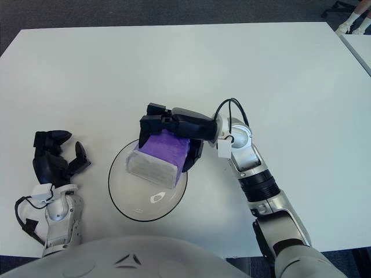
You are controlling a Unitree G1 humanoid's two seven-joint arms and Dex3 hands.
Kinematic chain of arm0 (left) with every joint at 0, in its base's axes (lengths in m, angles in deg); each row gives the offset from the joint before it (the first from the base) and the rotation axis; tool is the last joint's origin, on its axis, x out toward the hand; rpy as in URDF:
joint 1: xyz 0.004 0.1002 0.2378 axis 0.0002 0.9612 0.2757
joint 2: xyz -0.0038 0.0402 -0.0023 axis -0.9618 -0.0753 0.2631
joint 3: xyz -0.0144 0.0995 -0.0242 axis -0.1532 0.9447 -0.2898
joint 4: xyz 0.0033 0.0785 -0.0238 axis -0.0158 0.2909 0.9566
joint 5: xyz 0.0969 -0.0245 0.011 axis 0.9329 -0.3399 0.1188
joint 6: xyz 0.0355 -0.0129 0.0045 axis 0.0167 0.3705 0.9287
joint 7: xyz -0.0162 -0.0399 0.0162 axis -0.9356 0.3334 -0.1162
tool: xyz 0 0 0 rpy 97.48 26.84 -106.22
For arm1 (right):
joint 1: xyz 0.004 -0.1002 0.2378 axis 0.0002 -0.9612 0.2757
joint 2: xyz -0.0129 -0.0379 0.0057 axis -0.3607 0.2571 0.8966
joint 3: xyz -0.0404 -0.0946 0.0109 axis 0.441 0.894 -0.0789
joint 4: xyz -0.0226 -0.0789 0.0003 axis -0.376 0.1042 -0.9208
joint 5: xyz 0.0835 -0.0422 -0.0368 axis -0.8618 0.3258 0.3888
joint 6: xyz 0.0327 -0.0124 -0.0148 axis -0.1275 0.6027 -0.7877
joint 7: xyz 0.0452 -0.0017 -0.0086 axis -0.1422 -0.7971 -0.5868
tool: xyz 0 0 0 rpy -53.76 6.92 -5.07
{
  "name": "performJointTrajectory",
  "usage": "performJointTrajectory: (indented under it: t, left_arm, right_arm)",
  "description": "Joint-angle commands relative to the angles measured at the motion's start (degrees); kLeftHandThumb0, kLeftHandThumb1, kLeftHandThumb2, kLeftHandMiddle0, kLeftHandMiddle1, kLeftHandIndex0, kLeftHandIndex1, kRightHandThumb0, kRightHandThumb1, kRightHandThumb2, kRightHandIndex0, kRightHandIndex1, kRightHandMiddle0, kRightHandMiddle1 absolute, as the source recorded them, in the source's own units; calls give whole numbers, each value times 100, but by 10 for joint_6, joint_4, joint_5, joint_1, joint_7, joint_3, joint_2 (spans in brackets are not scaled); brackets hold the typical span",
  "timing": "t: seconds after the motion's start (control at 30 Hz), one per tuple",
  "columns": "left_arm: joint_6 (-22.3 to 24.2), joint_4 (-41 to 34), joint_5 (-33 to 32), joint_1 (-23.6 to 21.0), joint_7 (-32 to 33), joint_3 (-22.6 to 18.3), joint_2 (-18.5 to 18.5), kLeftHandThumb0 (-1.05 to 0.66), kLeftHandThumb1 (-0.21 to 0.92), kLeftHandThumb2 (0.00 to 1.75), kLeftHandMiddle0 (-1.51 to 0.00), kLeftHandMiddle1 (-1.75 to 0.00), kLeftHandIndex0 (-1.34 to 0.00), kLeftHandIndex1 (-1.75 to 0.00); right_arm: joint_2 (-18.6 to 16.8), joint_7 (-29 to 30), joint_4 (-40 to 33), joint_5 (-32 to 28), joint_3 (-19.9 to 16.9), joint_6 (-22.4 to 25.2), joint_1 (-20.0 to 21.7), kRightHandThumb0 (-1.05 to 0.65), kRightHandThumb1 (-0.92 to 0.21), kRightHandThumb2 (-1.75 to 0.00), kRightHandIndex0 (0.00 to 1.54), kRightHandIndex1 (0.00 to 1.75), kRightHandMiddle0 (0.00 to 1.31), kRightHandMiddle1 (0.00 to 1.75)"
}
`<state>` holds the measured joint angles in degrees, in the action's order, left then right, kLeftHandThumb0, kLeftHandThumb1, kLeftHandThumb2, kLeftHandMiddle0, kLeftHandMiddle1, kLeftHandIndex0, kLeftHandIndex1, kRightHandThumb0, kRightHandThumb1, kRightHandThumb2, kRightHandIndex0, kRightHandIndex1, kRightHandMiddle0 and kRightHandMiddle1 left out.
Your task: Put the tissue paper into the plate.
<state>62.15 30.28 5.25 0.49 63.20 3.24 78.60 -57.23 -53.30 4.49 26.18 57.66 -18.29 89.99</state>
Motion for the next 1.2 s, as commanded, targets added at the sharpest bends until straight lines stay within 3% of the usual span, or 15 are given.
performJointTrajectory:
  t: [0.0,0.07,0.17,0.23,0.3,0.33,0.4,0.43,0.53,0.63,0.8,1.0,1.17]
  left_arm:
    - [23,54,15,24,7,3,10,-1,30,128,-69,-154,-43,-175]
    - [24,53,15,23,8,3,10,-1,30,128,-69,-154,-43,-175]
    - [26,51,17,24,9,5,11,-1,30,127,-69,-153,-43,-175]
    - [29,50,16,23,8,5,10,-1,31,127,-69,-153,-43,-175]
    - [35,47,16,24,8,6,10,-1,31,127,-69,-153,-44,-175]
    - [38,45,17,25,8,6,10,-1,31,127,-69,-153,-44,-175]
    - [45,42,19,26,10,7,10,-1,30,128,-68,-154,-44,-175]
    - [48,40,21,26,11,7,11,-1,30,128,-68,-154,-44,-175]
    - [56,33,28,27,16,9,12,-1,30,129,-67,-157,-44,-175]
    - [61,28,37,28,20,10,11,-1,29,131,-67,-160,-43,-175]
    - [62,25,46,29,27,12,12,-1,29,133,-65,-164,-44,-175]
    - [54,23,60,33,41,15,16,-1,29,133,-64,-165,-44,-175]
    - [56,14,74,39,53,22,20,-1,29,133,-64,-166,-43,-175]
  right_arm:
    - [-4,15,-2,9,2,-9,-15,0,4,-170,90,167,65,175]
    - [-2,17,-4,10,4,-7,-16,0,1,-167,87,169,62,175]
    - [6,9,-28,-9,11,33,-17,-1,-11,-155,76,173,57,172]
    - [13,3,-40,-18,15,64,-18,-1,-49,-108,43,174,38,169]
    - [19,0,-50,-24,15,86,-19,-18,-70,-81,22,160,29,172]
    - [20,-1,-54,-26,15,93,-19,-42,-78,-78,14,132,18,149]
    - [19,1,-58,-29,12,98,-22,-63,-85,-76,7,107,9,128]
    - [17,4,-60,-30,11,98,-24,-68,-86,-76,6,93,7,114]
    - [12,9,-57,-27,8,88,-27,-86,-91,-84,1,36,2,51]
    - [18,-2,-55,-28,12,90,-25,-93,-92,-90,0,12,1,20]
    - [31,-31,-54,-39,20,100,-16,-102,-92,-92,0,2,0,3]
    - [41,-55,-66,-65,22,149,-16,-105,-92,-90,0,0,0,0]
    - [42,-69,-69,-70,20,150,-16,-105,-92,-86,0,0,0,0]
